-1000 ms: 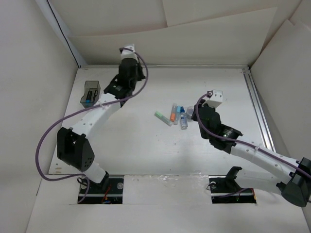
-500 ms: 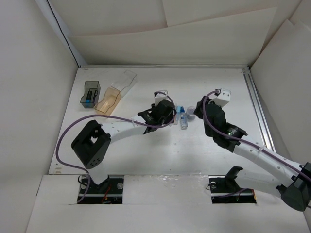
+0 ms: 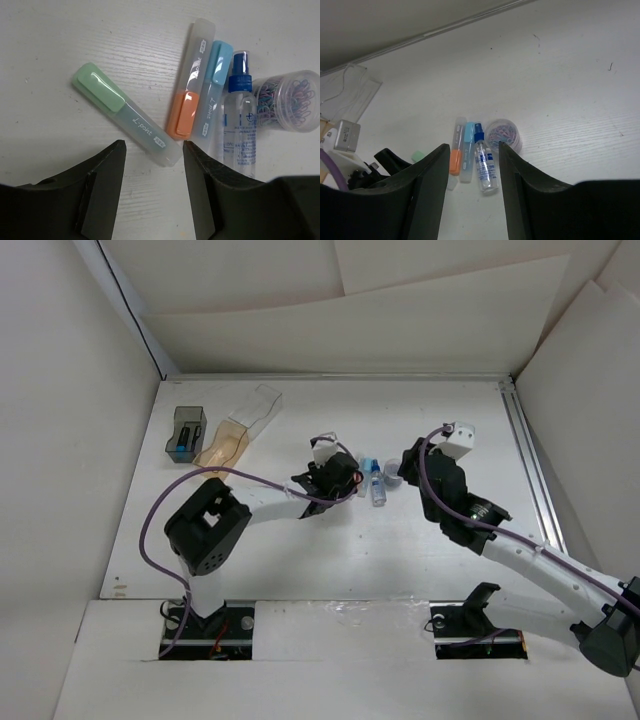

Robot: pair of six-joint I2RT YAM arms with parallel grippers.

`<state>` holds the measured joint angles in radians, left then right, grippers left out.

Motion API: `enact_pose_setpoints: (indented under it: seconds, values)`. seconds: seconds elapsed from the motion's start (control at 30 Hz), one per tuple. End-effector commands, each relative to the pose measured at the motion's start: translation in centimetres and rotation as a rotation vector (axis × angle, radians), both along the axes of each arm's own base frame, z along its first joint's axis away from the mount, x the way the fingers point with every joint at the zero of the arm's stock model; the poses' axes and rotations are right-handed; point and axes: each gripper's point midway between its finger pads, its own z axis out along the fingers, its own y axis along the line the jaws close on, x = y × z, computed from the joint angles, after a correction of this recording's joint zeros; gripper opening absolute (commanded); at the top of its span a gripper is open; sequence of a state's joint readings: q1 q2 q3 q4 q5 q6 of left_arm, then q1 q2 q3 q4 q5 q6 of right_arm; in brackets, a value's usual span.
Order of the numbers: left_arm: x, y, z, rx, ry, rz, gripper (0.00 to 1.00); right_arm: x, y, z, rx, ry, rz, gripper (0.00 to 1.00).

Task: Sort the stationery into containers
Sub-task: Pick up the pen from the center of the board.

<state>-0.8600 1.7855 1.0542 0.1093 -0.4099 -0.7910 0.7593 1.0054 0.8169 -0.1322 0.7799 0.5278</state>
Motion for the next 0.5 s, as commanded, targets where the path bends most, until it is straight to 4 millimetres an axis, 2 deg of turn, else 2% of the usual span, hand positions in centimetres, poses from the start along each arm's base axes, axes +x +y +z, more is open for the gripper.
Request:
enact_pose_setpoints:
  seconds: [0.0, 0.03, 0.27, 0.47]
  values:
    - [1.2, -0.5, 0.1, -0.024, -0.029, 0.041, 0.47, 0.2, 0.4, 2.6, 0.051, -0.052, 0.018, 0.50]
    - [1.4, -0.8, 0.5, -0.032, -0.035, 0.041, 0.47, 0.2, 0.4, 2.6, 0.051, -0.052, 0.018, 0.50]
    - [2.3, 0.7, -1.3, -0.002, -0.011, 0.095, 0.48, 0.2, 0.6, 2.5, 0.053, -0.050, 0.029, 0.50]
    - [2.8, 0.8, -2.6, 0.010, -0.001, 0.104, 0.49, 0.2, 0.7, 2.7, 0.052, -0.055, 0.039, 0.50]
